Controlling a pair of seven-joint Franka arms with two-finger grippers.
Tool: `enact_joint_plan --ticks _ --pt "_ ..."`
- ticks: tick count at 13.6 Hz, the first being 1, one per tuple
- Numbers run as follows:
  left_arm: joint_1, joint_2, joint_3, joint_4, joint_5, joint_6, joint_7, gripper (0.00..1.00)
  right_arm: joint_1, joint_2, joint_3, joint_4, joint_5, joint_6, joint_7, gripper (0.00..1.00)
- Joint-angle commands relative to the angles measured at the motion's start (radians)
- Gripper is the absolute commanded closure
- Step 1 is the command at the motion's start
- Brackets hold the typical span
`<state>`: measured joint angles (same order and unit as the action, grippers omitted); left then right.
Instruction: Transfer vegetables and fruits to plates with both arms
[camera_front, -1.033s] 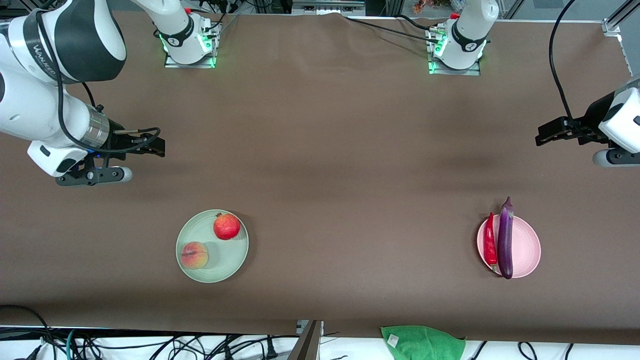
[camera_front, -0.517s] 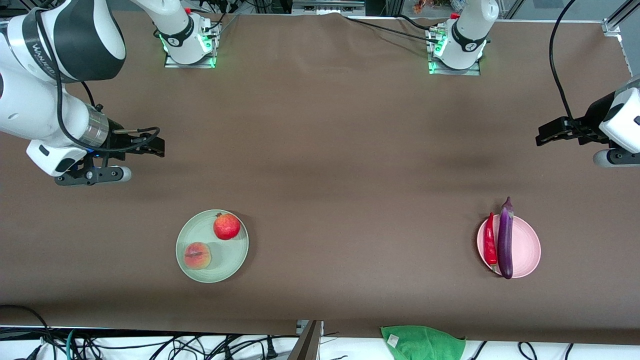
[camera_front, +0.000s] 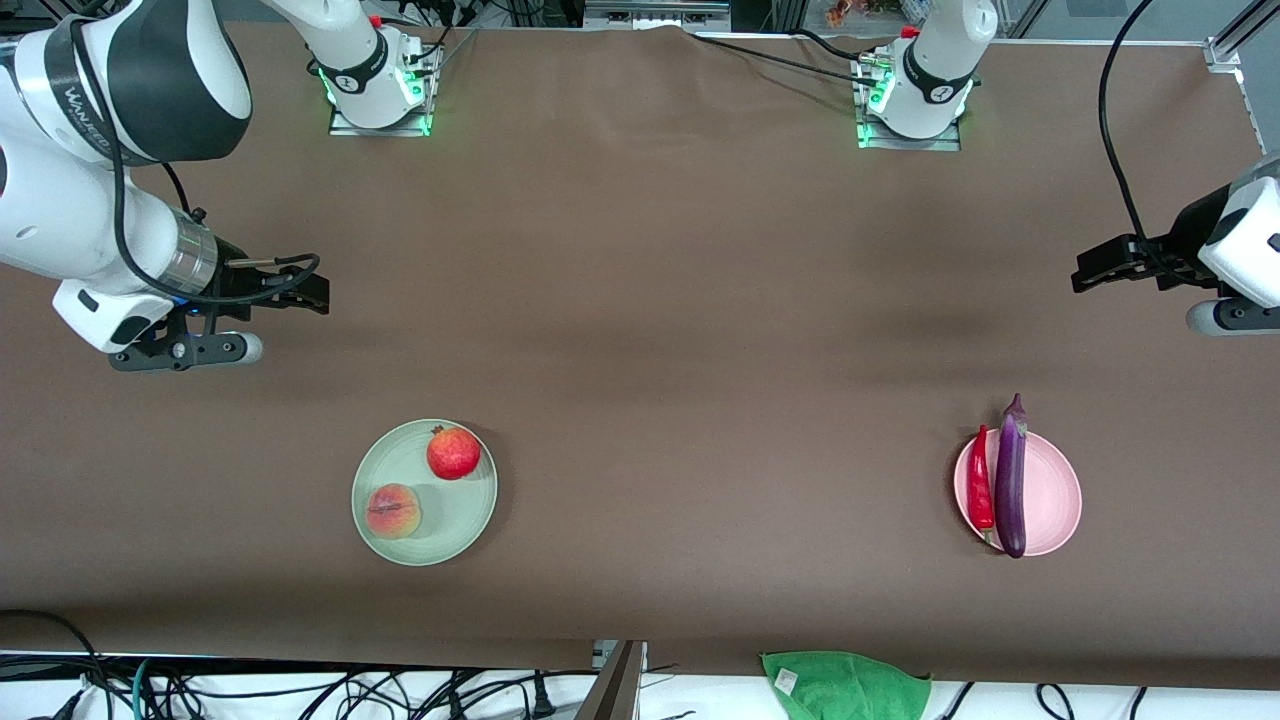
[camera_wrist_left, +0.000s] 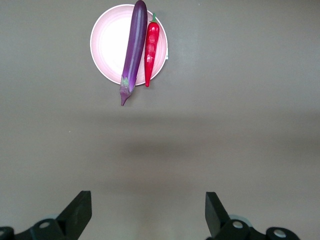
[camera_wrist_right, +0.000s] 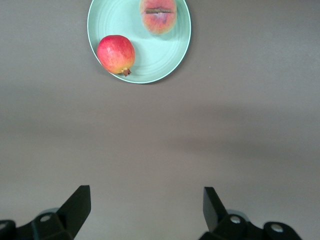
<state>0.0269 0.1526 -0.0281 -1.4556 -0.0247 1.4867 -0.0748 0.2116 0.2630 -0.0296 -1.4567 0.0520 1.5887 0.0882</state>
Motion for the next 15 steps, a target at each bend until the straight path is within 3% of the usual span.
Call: enact_joint_plan --ticks 1,15 --pt "0.002 0.015 0.001 0.031 -0.006 -0.009 -0.005 0.0 -0.003 -0.027 -0.004 -0.019 -0.006 -0.004 -0.004 0.01" --pt "0.004 0.015 0.001 0.031 -0.007 -0.009 -0.005 0.0 0.008 -0.013 -0.003 -0.045 -0.009 0.042 0.013 0.01"
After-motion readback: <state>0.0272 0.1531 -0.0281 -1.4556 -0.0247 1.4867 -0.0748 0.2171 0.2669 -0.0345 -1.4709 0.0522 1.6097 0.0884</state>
